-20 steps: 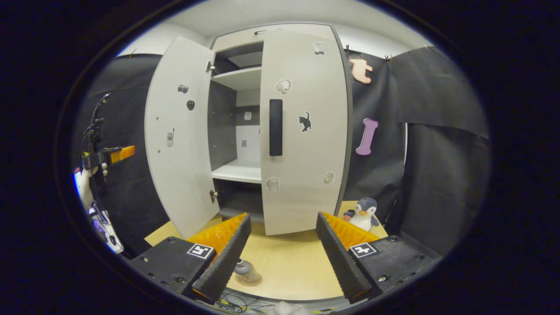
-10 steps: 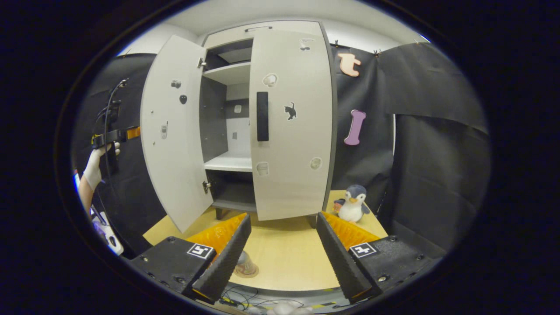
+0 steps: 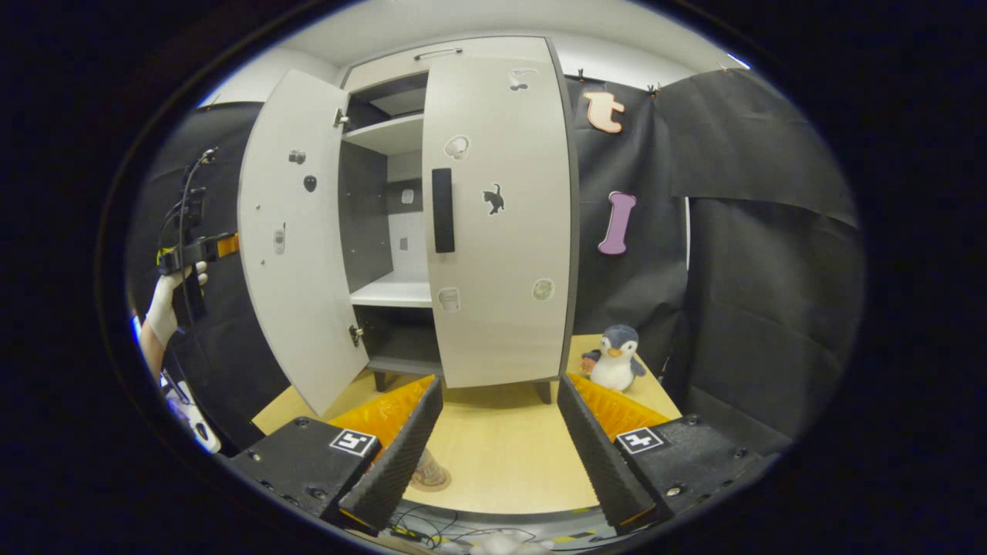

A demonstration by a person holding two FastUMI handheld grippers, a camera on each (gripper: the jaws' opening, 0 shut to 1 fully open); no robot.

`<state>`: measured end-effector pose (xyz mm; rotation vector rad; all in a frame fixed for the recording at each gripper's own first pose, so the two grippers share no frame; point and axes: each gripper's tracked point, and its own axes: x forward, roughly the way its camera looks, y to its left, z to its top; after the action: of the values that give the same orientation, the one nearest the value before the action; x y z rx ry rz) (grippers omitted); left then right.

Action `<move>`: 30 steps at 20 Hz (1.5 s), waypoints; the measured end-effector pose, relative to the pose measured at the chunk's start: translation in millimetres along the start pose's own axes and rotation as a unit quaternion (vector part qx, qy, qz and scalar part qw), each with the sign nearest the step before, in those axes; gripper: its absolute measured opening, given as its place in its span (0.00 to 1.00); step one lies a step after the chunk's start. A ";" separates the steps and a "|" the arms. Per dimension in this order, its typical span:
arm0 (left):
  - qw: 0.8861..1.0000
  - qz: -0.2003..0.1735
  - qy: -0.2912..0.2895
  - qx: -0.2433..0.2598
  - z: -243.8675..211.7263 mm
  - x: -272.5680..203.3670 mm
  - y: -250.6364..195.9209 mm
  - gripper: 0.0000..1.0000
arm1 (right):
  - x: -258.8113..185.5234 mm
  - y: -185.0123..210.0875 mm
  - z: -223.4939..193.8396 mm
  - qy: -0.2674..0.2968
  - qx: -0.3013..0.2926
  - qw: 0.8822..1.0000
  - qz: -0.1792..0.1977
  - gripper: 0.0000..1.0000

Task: Grasp the bottle in the cabinet with the left hand and place it on the coaster, then close the right door with the right hand and the left door with the left hand.

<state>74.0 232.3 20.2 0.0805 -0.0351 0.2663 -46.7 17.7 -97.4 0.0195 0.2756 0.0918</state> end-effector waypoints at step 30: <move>0.985 -0.172 0.002 -0.024 22.7 -35.4 -189.5 0.97 | -14.9 -47.5 12.6 -0.017 0.025 0.999 -0.039 0.98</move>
<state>89.4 38.9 27.0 0.0374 -0.0226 -0.0804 -53.4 -31.1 -82.7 0.0605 0.2447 0.0076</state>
